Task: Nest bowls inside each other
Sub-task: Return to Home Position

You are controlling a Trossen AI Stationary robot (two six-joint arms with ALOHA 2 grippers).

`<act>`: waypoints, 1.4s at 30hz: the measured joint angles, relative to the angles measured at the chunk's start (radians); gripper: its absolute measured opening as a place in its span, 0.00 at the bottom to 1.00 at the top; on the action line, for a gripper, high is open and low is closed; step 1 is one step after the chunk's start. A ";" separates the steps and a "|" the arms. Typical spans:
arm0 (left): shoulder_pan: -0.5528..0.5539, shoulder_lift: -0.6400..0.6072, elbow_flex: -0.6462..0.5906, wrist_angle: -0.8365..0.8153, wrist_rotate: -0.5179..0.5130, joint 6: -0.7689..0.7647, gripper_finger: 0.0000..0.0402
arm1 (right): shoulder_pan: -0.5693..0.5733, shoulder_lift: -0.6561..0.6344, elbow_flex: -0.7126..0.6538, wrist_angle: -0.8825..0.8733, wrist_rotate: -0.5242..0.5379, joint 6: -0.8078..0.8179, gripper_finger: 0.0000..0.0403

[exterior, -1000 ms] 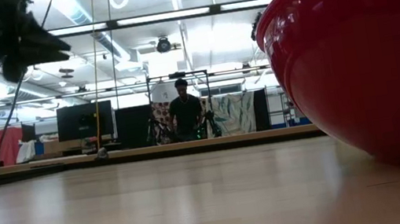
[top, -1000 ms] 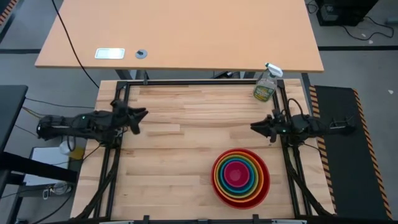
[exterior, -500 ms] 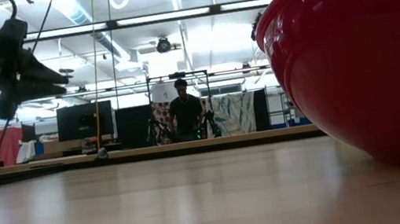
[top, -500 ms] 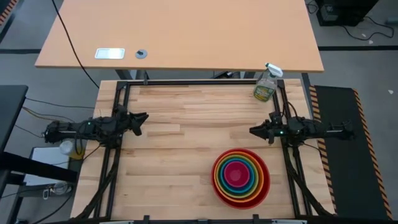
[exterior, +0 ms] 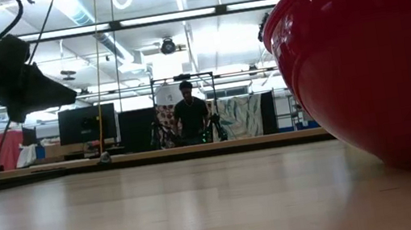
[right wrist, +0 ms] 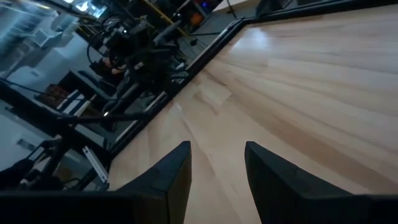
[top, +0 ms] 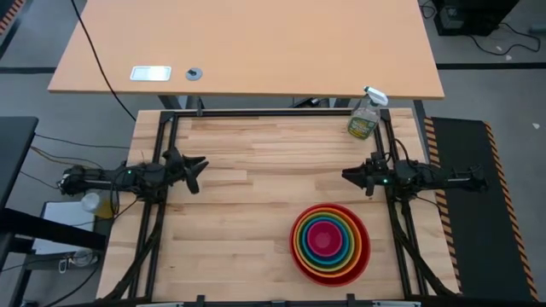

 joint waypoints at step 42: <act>0.000 0.000 0.002 0.002 0.002 0.118 0.29 | 0.000 0.000 0.001 0.010 -0.011 -0.001 0.39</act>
